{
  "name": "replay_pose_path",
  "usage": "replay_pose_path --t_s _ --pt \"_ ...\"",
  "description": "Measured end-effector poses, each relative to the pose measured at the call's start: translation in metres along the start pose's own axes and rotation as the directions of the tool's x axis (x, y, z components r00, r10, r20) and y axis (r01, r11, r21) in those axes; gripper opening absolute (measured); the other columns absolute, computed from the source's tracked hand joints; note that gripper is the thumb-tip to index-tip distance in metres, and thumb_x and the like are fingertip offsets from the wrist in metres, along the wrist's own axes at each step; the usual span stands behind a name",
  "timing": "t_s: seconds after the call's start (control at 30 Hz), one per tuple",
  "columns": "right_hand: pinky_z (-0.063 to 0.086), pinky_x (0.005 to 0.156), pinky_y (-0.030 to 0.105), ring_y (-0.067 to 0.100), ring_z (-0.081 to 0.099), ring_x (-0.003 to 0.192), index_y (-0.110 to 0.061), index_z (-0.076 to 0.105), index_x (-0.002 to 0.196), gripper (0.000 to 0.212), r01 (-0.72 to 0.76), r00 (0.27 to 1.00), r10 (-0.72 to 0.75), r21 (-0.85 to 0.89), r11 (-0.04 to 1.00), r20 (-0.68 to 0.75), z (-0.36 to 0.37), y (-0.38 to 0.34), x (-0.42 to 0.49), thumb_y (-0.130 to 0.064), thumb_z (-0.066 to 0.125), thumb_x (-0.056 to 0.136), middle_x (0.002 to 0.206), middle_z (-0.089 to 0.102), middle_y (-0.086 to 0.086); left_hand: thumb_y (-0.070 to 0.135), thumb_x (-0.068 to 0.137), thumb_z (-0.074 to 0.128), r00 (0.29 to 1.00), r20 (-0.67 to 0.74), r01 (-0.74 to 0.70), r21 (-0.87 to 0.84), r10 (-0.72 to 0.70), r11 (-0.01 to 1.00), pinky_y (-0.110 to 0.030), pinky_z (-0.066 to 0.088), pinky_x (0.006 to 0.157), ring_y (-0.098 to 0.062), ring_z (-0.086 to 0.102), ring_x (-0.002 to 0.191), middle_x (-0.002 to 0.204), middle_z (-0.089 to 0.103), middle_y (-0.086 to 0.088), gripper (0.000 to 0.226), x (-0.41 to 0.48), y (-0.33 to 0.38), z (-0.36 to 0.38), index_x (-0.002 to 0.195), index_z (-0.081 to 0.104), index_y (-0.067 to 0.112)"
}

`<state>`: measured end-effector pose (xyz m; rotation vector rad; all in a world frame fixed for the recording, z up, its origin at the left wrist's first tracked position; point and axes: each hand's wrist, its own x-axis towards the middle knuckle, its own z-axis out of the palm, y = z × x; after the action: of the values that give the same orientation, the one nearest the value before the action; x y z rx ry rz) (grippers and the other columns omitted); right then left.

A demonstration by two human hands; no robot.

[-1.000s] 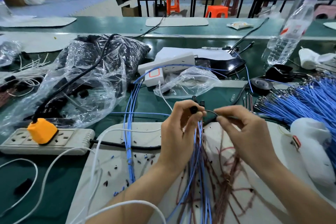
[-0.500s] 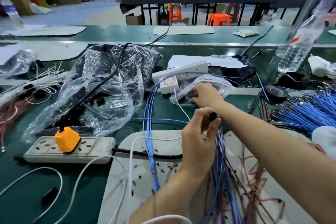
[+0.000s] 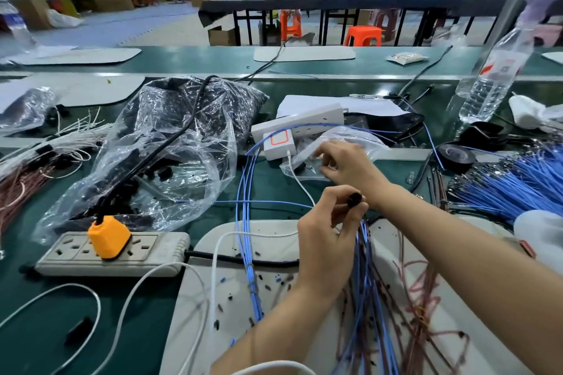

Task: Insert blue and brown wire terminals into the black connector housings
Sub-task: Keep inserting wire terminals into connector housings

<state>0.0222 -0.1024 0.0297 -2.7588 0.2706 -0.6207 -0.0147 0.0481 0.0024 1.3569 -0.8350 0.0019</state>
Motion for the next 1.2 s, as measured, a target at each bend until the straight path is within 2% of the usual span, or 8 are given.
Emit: replay_pose_path --t_s 0.1,0.17,0.23,0.33,0.6,0.73,0.97,1.2 --pt "0.038 0.073 0.014 0.022 0.057 0.082 -0.001 0.071 0.097 0.014 -0.035 0.995 0.047 0.127 0.991 -0.093 -0.016 -0.004 -0.024 -0.002 0.069 0.082 0.087 0.063 0.011 0.012 0.087 0.067 1.000 0.013 0.010 -0.012 -0.010 1.000 -0.020 0.053 0.081 -0.006 0.068 0.087 0.091 0.072 0.003 0.014 0.000 0.000 0.000 0.102 0.067 0.011" --pt "0.042 0.071 0.008 0.015 0.060 0.076 -0.005 0.071 0.093 0.011 -0.100 0.975 0.150 0.282 0.954 -0.162 -0.029 -0.009 -0.049 -0.002 0.070 0.082 0.085 0.065 0.005 0.011 0.086 0.067 0.999 0.038 0.008 -0.020 -0.008 1.000 -0.020 0.053 0.081 -0.006 0.068 0.088 0.092 0.072 0.001 0.017 -0.001 0.000 0.000 0.102 0.068 0.010" --pt "0.048 0.073 0.010 0.006 0.064 0.075 -0.014 0.070 0.090 0.014 -0.160 0.921 0.307 0.486 0.859 -0.241 -0.044 -0.014 -0.078 -0.002 0.070 0.083 0.081 0.068 -0.004 0.011 0.083 0.069 0.996 0.087 0.029 -0.052 -0.024 0.998 -0.019 0.053 0.081 -0.007 0.069 0.086 0.090 0.073 0.001 0.017 -0.003 -0.001 0.003 0.099 0.068 0.011" --pt "0.051 0.067 0.012 0.001 0.065 0.067 -0.020 0.068 0.083 0.016 -0.117 0.846 0.451 0.726 0.677 -0.285 -0.063 -0.029 -0.115 -0.005 0.072 0.080 0.074 0.070 -0.007 0.012 0.078 0.071 0.987 0.151 0.072 -0.102 -0.056 0.992 -0.018 0.053 0.078 -0.007 0.070 0.082 0.087 0.074 0.006 0.018 -0.007 0.000 0.008 0.093 0.068 0.021" --pt "0.055 0.067 0.022 0.017 0.066 0.065 -0.021 0.071 0.072 0.010 -0.082 0.847 0.517 0.930 0.359 -0.125 -0.064 -0.039 -0.150 -0.023 0.075 0.063 0.072 0.071 0.009 0.010 0.080 0.072 0.972 0.230 0.075 -0.112 -0.048 0.991 -0.024 0.055 0.078 -0.012 0.071 0.082 0.089 0.074 0.001 0.020 -0.010 0.006 0.011 0.091 0.068 0.025" --pt "0.055 0.069 0.021 0.015 0.067 0.068 -0.020 0.070 0.072 0.012 -0.092 0.859 0.497 0.916 0.390 -0.125 -0.066 -0.039 -0.151 -0.026 0.075 0.062 0.073 0.071 0.006 0.008 0.081 0.072 0.970 0.238 0.084 -0.120 -0.053 0.989 -0.025 0.055 0.078 -0.014 0.071 0.083 0.089 0.074 0.001 0.019 -0.010 0.008 0.010 0.093 0.068 0.022" --pt "0.053 0.071 0.015 0.009 0.069 0.072 -0.006 0.066 0.078 0.013 -0.062 0.885 0.436 0.886 0.460 -0.165 -0.067 -0.039 -0.152 -0.009 0.071 0.067 0.075 0.072 -0.001 0.006 0.080 0.072 0.963 0.265 0.072 -0.068 -0.051 0.995 -0.016 0.051 0.073 -0.003 0.068 0.078 0.084 0.072 0.010 0.021 -0.010 0.008 0.008 0.092 0.067 0.023" --pt "0.053 0.076 0.015 0.010 0.069 0.081 -0.017 0.066 0.077 0.009 -0.064 0.913 0.343 0.753 0.655 -0.220 -0.065 -0.034 -0.153 -0.017 0.071 0.070 0.083 0.069 -0.007 0.016 0.080 0.072 0.955 0.294 0.023 0.015 -0.026 1.000 -0.018 0.049 0.068 0.001 0.060 0.071 0.080 0.068 0.011 0.015 -0.008 0.006 0.008 0.093 0.070 0.009"
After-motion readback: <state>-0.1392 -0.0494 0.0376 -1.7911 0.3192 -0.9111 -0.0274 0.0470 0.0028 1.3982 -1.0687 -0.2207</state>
